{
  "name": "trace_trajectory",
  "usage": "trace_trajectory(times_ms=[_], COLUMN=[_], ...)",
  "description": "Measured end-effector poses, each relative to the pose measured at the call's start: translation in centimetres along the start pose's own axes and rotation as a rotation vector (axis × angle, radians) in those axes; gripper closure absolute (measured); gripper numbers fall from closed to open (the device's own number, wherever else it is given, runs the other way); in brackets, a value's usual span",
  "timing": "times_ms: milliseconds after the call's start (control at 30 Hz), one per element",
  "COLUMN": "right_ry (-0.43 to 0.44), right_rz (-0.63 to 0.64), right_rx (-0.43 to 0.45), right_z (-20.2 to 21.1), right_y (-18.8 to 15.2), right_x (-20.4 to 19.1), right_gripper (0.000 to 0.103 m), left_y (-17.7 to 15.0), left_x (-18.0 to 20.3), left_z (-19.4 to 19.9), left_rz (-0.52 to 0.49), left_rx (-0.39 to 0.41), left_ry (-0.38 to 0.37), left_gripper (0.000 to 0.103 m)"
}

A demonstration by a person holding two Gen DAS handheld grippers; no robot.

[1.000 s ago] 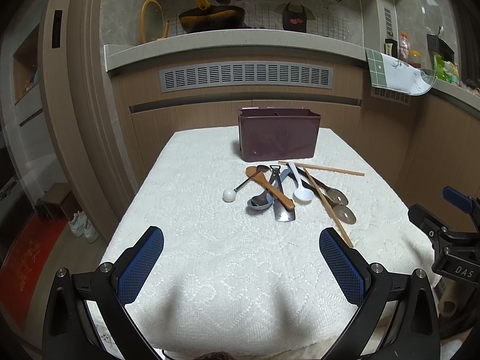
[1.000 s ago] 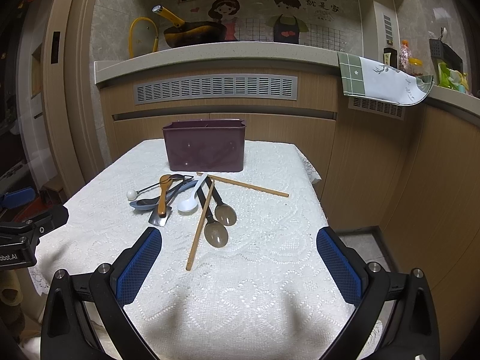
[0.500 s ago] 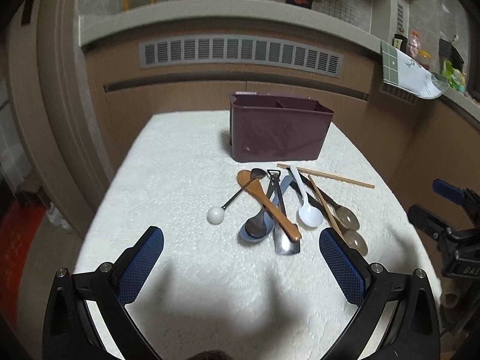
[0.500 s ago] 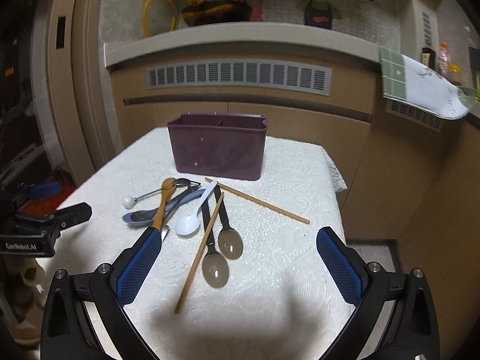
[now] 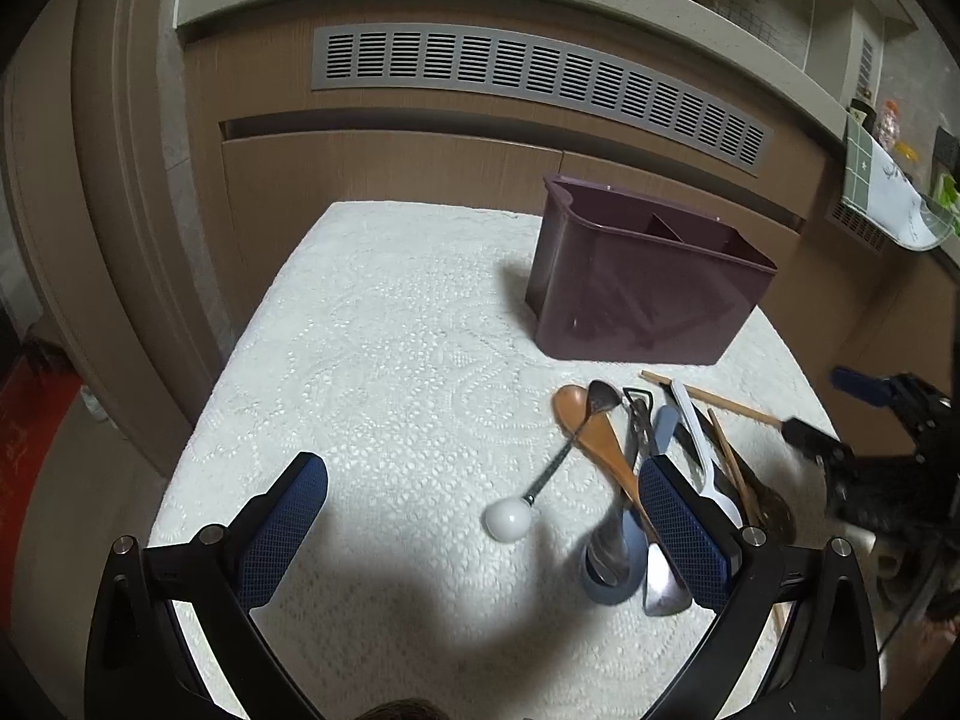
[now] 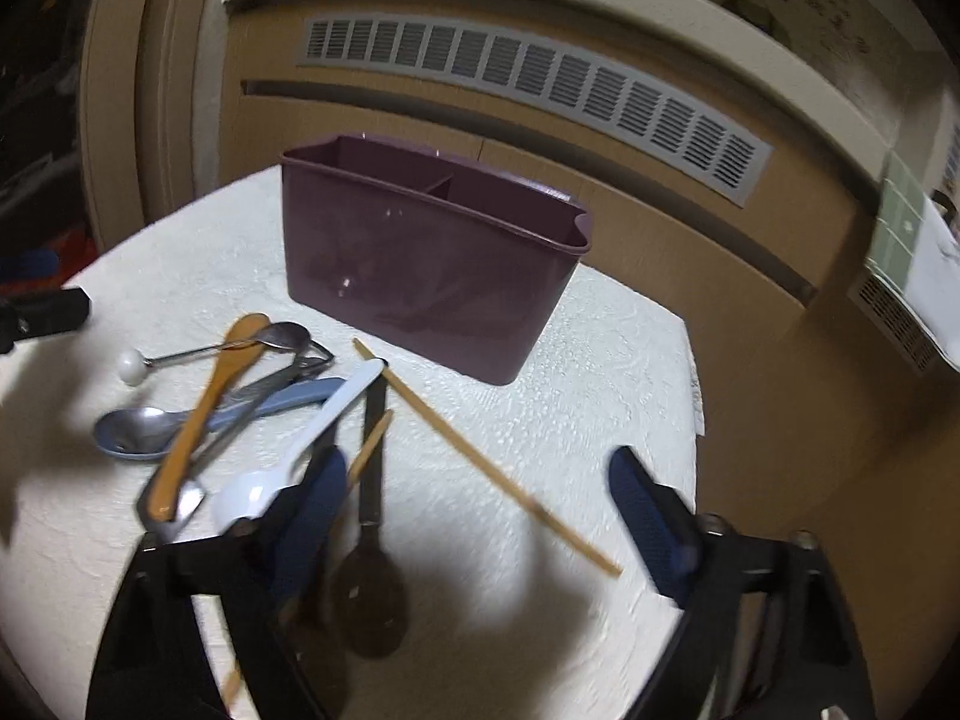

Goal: Organize utensils
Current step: 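Lower the right tool onto a wooden chopstick and close it while the left tool approaches the white-ball spoon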

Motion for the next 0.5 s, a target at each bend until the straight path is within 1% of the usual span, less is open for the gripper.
trace_trajectory(times_ms=[33, 67, 100, 200, 233, 300, 367, 400, 433, 500], right_ry=[0.019, 0.027, 0.026, -0.006, 0.006, 0.052, 0.084, 0.102, 0.121, 0.209], right_rz=[-0.020, -0.040, -0.074, -0.179, -0.225, -0.281, -0.294, -0.282, -0.273, -0.261], right_rx=[-0.046, -0.074, -0.105, -0.167, -0.193, -0.227, -0.240, -0.240, -0.242, -0.250], right_z=[-1.3, -2.2, -3.3, -5.6, -6.0, -5.9, -4.9, -4.0, -3.4, -2.0], right_y=[0.2, 0.2, 0.2, -0.5, -1.1, -2.2, -3.2, -3.7, -4.0, -4.3], right_x=[1.1, 1.9, 3.1, 6.4, 7.3, 7.9, 7.3, 6.5, 5.9, 4.0], right_gripper=[0.066, 0.085, 0.089, 0.089, 0.089, 0.089, 0.088, 0.083, 0.083, 0.083], left_y=[0.1, 0.3, 0.3, 0.1, 0.1, -0.1, -0.3, -0.4, -0.5, -0.5], left_x=[-0.1, -0.2, -0.2, 0.2, 0.3, 0.7, 1.0, 1.1, 1.2, 1.1], left_z=[-0.2, -0.6, -0.7, -1.5, -1.7, -2.0, -2.2, -2.4, -2.6, -3.2], left_rz=[0.009, 0.018, 0.023, 0.033, 0.028, 0.010, -0.022, -0.037, -0.044, -0.041], left_rx=[-0.001, -0.008, -0.015, -0.041, -0.047, -0.055, -0.038, -0.032, -0.036, -0.067], left_ry=[-0.007, -0.020, -0.030, -0.062, -0.063, -0.046, 0.007, 0.036, 0.053, 0.038], left_gripper=[0.000, 0.000, 0.000, 0.000, 0.000, 0.000, 0.000, 0.000, 0.000, 0.000])
Point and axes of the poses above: each gripper's, at about its wrist camera, not at the fingertips, and z roughly against the way its jaws point, x to its right, y to its top, the point moved 1 cm from there along -z, roughly the way its jaws point, and after that the axes turned 5 degrees about z, right-handed, at the moved point
